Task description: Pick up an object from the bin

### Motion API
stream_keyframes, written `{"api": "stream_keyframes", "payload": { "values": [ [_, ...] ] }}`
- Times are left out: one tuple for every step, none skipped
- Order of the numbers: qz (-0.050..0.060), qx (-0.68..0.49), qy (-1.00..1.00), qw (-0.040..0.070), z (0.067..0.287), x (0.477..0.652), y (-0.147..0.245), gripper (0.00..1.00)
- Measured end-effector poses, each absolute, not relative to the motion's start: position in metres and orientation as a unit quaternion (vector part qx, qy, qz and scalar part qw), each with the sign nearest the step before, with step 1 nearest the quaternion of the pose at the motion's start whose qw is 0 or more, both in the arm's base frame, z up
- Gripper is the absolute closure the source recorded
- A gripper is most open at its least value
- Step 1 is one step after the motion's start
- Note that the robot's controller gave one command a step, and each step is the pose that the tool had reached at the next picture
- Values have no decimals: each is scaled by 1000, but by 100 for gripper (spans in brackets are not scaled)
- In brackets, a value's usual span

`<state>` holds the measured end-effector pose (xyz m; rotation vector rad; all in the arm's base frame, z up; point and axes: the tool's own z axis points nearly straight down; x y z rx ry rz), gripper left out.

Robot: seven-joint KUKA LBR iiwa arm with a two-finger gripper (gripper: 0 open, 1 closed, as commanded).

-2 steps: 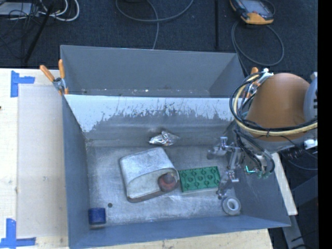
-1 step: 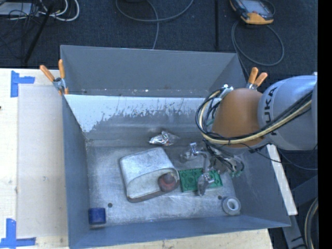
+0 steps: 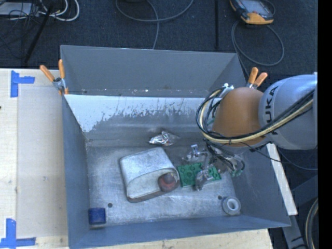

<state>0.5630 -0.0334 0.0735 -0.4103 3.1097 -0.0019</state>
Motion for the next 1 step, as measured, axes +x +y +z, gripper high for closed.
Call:
{"api": "stream_keyframes", "payload": {
  "values": [
    [-1, -309, 951, 3, 245, 542, -74, 100]
  ]
}}
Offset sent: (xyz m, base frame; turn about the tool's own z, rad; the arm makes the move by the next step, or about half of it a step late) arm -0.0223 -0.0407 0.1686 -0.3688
